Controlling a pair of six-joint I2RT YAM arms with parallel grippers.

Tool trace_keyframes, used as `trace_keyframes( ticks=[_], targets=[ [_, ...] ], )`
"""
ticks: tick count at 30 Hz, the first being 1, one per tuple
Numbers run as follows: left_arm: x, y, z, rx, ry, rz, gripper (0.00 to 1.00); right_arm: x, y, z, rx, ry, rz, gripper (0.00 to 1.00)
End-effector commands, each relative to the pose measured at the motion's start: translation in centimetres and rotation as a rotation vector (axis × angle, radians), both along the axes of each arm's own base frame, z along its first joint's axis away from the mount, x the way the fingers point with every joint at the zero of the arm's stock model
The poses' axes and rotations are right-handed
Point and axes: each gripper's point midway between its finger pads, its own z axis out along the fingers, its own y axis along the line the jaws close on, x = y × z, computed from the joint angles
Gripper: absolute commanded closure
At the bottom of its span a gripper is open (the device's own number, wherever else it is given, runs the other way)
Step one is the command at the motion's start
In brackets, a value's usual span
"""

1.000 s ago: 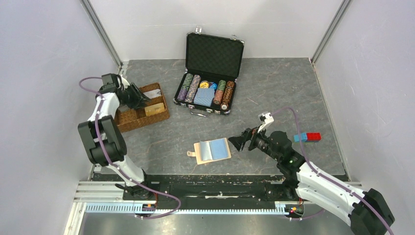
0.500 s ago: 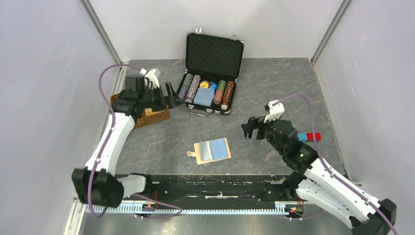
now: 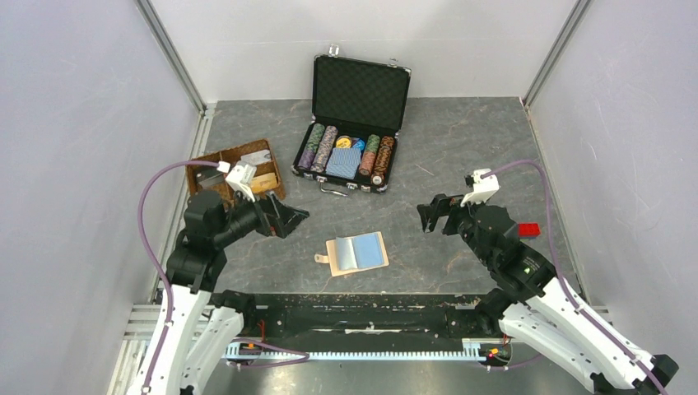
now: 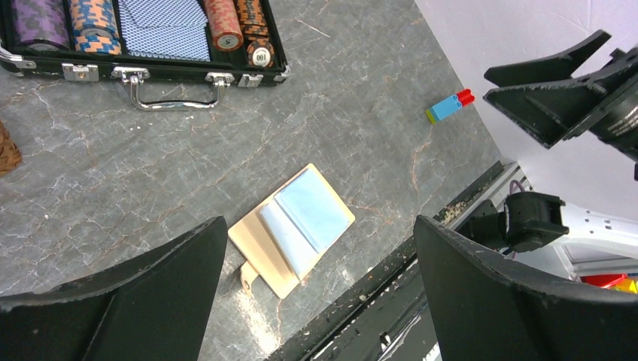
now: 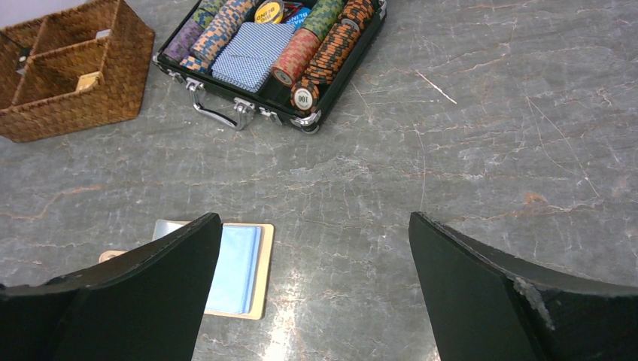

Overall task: Take the credit cards out of the card holder
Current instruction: Reset both arms

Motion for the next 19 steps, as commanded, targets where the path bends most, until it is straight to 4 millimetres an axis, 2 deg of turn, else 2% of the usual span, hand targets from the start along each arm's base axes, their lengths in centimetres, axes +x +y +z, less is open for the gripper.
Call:
trace_keyframes(
  ticks=[1, 7, 19],
  targets=[
    [-0.6, 0.1, -1.0, -0.014, -0.016, 0.003, 0.0, -0.2, -0.1, 0.8, 0.055, -0.015, -0.016, 0.02],
    [-1.1, 0.4, -1.0, -0.01, -0.034, 0.017, 0.0, -0.3, 0.4, -0.3, 0.073, -0.003, 0.004, 0.02],
    [-1.0, 0.1, -1.3, -0.015, -0.017, -0.002, 0.0, -0.4, 0.4, 0.6, 0.096, -0.018, 0.005, 0.02]
  ],
)
